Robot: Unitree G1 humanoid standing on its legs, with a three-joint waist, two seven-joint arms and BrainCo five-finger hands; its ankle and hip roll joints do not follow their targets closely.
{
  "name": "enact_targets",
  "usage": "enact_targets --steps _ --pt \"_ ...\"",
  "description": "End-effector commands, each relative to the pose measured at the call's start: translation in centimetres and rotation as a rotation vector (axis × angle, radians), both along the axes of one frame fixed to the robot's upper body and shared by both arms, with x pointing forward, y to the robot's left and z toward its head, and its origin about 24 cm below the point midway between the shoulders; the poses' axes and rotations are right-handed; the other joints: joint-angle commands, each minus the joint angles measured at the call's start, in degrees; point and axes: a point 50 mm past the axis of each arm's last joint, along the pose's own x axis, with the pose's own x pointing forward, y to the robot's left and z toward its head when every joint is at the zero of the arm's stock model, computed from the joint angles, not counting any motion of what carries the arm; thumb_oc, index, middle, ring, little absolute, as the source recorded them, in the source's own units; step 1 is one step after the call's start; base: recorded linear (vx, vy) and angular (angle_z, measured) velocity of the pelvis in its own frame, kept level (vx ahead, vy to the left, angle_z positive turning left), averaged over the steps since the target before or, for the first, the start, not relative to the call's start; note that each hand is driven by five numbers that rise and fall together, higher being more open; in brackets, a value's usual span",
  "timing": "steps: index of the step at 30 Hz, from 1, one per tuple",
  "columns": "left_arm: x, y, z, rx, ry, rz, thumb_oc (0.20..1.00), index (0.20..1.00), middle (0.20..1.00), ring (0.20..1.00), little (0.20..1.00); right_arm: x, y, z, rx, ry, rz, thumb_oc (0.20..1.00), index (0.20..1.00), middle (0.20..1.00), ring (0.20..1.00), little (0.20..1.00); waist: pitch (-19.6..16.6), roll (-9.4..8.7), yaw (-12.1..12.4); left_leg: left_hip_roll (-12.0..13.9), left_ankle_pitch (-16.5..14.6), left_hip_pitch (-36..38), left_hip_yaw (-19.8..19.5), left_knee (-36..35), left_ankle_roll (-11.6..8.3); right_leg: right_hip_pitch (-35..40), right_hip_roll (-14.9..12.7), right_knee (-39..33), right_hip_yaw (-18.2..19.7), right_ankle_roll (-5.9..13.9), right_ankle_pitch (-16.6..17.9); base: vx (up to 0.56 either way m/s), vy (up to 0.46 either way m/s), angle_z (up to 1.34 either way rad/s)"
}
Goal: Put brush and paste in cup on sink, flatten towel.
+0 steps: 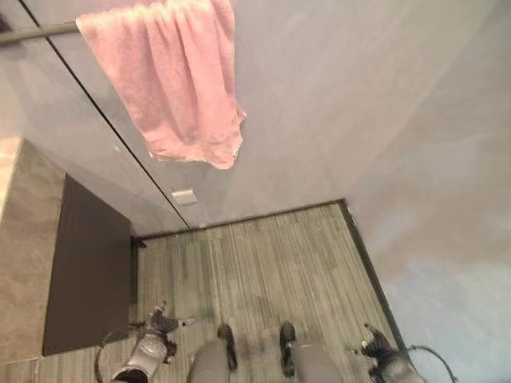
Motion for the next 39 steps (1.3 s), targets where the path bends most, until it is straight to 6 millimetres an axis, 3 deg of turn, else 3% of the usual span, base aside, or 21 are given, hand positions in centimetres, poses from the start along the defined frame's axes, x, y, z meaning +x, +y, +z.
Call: enact_targets --steps 1,4,5,6,8,9,10,11,15,17,20,23,25,31,35,36,37,38,39 --pt "0.9 0.9 1.0 0.021 -0.071 0.013 1.000 1.000 1.000 1.000 1.000 -0.1 -0.5 0.5 -0.001 -0.042 -0.009 1.000 1.000 1.000 1.000 1.000 -4.39 0.25 -1.69 -0.56 10.64 -2.13 0.17 -3.53 -0.46 5.62 -4.17 -0.41 1.68 7.02 0.66 0.29 0.429 -0.38" --pt "1.2 1.1 1.4 0.029 -0.088 0.007 1.000 1.000 1.000 1.000 1.000 0.7 0.1 0.8 0.025 -0.076 0.001 1.000 1.000 1.000 1.000 1.000 -4.57 -0.38 -1.42 -2.13 7.81 -2.04 1.28 -1.80 1.16 4.48 -5.93 2.43 2.33 7.21 1.68 0.13 0.243 -0.48" --pt "1.6 1.3 1.8 0.034 -0.104 -0.001 1.000 1.000 1.000 1.000 1.000 1.7 0.6 1.3 0.028 -0.104 0.031 1.000 1.000 1.000 1.000 1.000 -4.20 -0.42 -1.02 -2.98 6.64 -1.32 1.98 -1.89 2.25 1.87 -7.11 6.46 2.10 6.94 5.31 0.15 0.307 -0.59" --pt "1.6 1.3 1.8 0.034 -0.104 -0.001 1.000 1.000 1.000 1.000 1.000 1.7 0.6 1.3 0.028 -0.104 0.031 1.000 1.000 1.000 1.000 1.000 -4.20 -0.43 -1.01 -2.99 6.64 -1.32 2.00 -1.90 2.26 1.85 -7.11 6.47 2.12 6.95 5.30 0.13 0.290 -0.34" --pt "2.1 1.9 2.4 0.051 -0.134 0.006 1.000 1.000 1.000 1.000 1.000 3.1 1.7 1.9 0.038 -0.148 0.085 1.000 1.000 1.000 1.000 1.000 -2.66 0.25 -0.87 -4.06 5.83 2.62 2.79 -4.43 3.52 -2.15 -7.74 13.35 -0.83 6.02 10.61 0.14 0.319 -0.13" --pt "2.1 1.9 2.4 0.052 -0.135 0.000 1.000 1.000 1.000 1.000 1.000 3.1 1.8 1.9 0.042 -0.152 0.091 1.000 1.000 1.000 1.000 1.000 -2.30 0.70 -1.28 -4.62 5.78 3.82 2.48 -5.39 3.71 -2.47 -5.85 14.88 0.34 6.23 9.82 0.22 0.340 -0.25" --pt "2.3 1.7 2.6 0.053 -0.141 -0.020 1.000 1.000 1.000 1.000 1.000 3.1 1.9 1.9 0.054 -0.159 0.086 1.000 1.000 1.000 1.000 1.000 -2.40 1.21 -2.22 -5.42 6.06 5.02 1.36 -6.73 3.92 -3.38 -2.19 16.31 3.05 5.79 8.40 0.23 0.246 -0.29" --pt "2.2 1.6 2.5 0.056 -0.137 -0.031 1.000 1.000 1.000 1.000 1.000 3.0 1.9 1.8 0.057 -0.152 0.082 1.000 1.000 1.000 1.000 1.000 -2.58 1.62 -2.50 -5.79 6.22 5.98 0.97 -7.79 4.13 -4.50 -0.55 16.54 3.26 5.43 7.93 0.26 0.239 -0.04" --pt "2.0 1.1 2.2 0.065 -0.119 -0.078 1.000 1.000 1.000 1.000 1.000 2.8 1.9 1.8 0.059 -0.158 0.081 1.000 1.000 1.000 1.000 1.000 -2.58 2.22 -3.69 -6.82 5.78 9.24 0.53 -10.21 4.02 -7.64 1.92 13.41 1.48 4.87 4.76 0.19 0.128 0.33" --pt "2.0 1.0 2.2 0.070 -0.112 -0.094 1.000 1.000 1.000 1.000 1.000 2.9 1.8 2.0 0.056 -0.166 0.079 1.000 1.000 1.000 1.000 1.000 -2.38 2.16 -4.09 -7.16 5.42 9.91 0.15 -10.27 3.92 -7.94 2.06 11.10 1.55 5.18 5.06 0.15 0.015 0.15" --pt "1.8 0.7 2.0 0.086 -0.095 -0.134 1.000 1.000 1.000 1.000 1.000 3.0 1.4 2.1 0.043 -0.174 0.071 1.000 1.000 1.000 1.000 1.000 -2.28 1.49 -5.30 -8.75 4.61 12.59 -1.93 -10.74 3.84 -9.19 4.42 4.64 5.13 6.54 7.98 0.20 -0.015 0.36" --pt "1.3 0.7 1.8 0.080 -0.086 -0.131 1.000 1.000 1.000 1.000 1.000 3.1 0.8 2.4 0.025 -0.186 0.071 1.000 1.000 1.000 1.000 1.000 -2.53 0.95 -5.37 -9.24 4.68 14.06 -3.80 -11.36 3.60 -8.20 5.14 2.64 4.85 6.69 9.21 0.13 -0.061 0.44" --pt "1.0 0.7 1.6 0.078 -0.078 -0.133 1.000 1.000 1.000 1.000 1.000 3.2 0.5 2.7 0.017 -0.197 0.070 1.000 1.000 1.000 1.000 1.000 -3.09 0.51 -5.28 -9.28 4.38 14.31 -4.79 -11.26 3.46 -6.11 5.39 0.97 6.24 6.46 8.71 0.09 -0.103 0.67" --pt "0.3 0.8 1.2 0.061 -0.060 -0.093 1.000 1.000 1.000 1.000 1.000 4.1 -0.5 3.9 -0.006 -0.241 0.079 1.000 1.000 1.000 1.000 1.000 -5.00 0.20 -3.85 -8.67 3.90 14.42 -6.03 -11.32 2.60 -3.40 5.41 -1.16 4.88 5.45 7.44 0.10 -0.130 0.20" --pt "1.5 0.6 1.9 0.059 -0.107 -0.123 1.000 1.000 1.000 1.000 1.000 5.2 -1.5 5.6 -0.012 -0.324 0.074 1.000 1.000 1.000 1.000 1.000 -4.05 0.03 -4.52 -8.90 3.30 11.24 -4.77 -2.02 0.20 -2.11 4.55 -1.94 2.75 4.64 6.90 0.04 -0.108 0.47" --pt "2.4 0.6 2.7 0.057 -0.151 -0.122 1.000 1.000 1.000 1.000 1.000 5.5 -2.3 6.5 -0.012 -0.362 0.052 1.000 1.000 1.000 1.000 1.000 -2.90 -0.25 -4.76 -8.26 4.78 7.86 -3.07 5.41 -1.60 -1.67 3.75 -1.92 1.58 3.95 6.62 -0.02 -0.076 0.81" --pt "2.6 0.7 2.9 0.061 -0.158 -0.125 1.000 1.000 1.000 1.000 1.000 5.4 -2.6 6.6 -0.017 -0.365 0.041 1.000 1.000 1.000 1.000 1.000 -2.64 -0.20 -4.87 -6.95 5.24 6.72 -1.95 5.87 -1.69 -1.42 3.35 -2.01 0.97 3.96 6.37 -0.01 -0.072 0.75" --pt "2.9 0.7 3.1 0.068 -0.166 -0.131 1.000 1.000 1.000 1.000 1.000 5.2 -3.0 6.7 -0.022 -0.368 0.017 1.000 1.000 1.000 1.000 1.000 -2.87 -0.34 -5.48 -3.36 5.65 6.11 1.39 3.84 -1.31 -1.08 2.21 -2.40 -0.07 4.27 6.20 0.01 -0.004 0.47" --pt "2.9 0.7 3.1 0.068 -0.165 -0.131 1.000 1.000 1.000 1.000 1.000 5.2 -3.0 6.7 -0.022 -0.368 0.016 1.000 1.000 1.000 1.000 1.000 -2.82 -0.31 -5.41 -3.31 5.51 6.25 1.42 3.85 -1.34 -0.94 2.25 -2.42 -0.06 4.28 6.12 0.11 0.068 0.71"
